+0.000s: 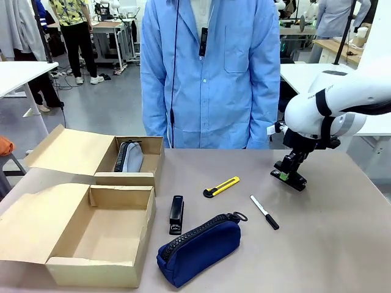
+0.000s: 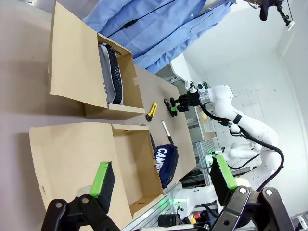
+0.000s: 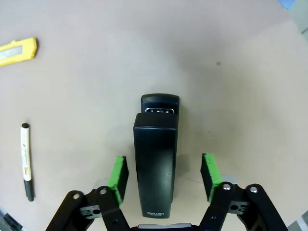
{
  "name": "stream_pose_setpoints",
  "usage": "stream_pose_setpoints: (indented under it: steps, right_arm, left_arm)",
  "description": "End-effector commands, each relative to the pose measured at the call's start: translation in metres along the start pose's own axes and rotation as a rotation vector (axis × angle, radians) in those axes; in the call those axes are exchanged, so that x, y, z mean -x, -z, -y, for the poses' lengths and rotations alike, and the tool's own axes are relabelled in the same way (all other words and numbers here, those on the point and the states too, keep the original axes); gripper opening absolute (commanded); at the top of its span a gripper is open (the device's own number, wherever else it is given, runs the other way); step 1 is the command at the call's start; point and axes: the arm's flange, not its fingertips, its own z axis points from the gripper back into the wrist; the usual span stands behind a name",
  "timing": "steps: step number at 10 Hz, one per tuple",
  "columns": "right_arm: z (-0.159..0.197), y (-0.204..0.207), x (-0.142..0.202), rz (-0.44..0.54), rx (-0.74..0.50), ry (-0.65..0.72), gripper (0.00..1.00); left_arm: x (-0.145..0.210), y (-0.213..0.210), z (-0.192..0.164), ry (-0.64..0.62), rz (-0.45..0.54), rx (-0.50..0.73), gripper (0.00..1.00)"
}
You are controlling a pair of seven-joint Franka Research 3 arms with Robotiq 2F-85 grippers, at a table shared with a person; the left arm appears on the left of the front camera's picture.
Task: Place items inside the box.
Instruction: Pick up a Pencil pouch or Stapler and place it inside the Mailer Box closest to the robot.
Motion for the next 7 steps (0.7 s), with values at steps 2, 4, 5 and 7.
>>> stream_pose_setpoints:
  steps: [2,4,5,7]
  right_arm:
    - [0.002,-0.001,-0.007,-0.044,0.01,0.022,0.0]
    - [0.003,-0.002,-0.005,-0.057,0.004,0.016,0.0]
    - [0.003,-0.004,-0.003,-0.053,0.0,0.018,0.0]
    - [0.009,-0.012,0.005,-0.079,-0.052,0.058,0.0]
  left_arm:
    - [-0.001,0.001,0.001,0.019,0.012,0.017,1.0]
    - [-0.001,0.001,0.001,0.019,0.012,0.017,1.0]
    - [-0.001,0.001,0.001,0.019,0.012,0.017,1.0]
    - [-0.001,0.001,0.001,0.019,0.012,0.017,1.0]
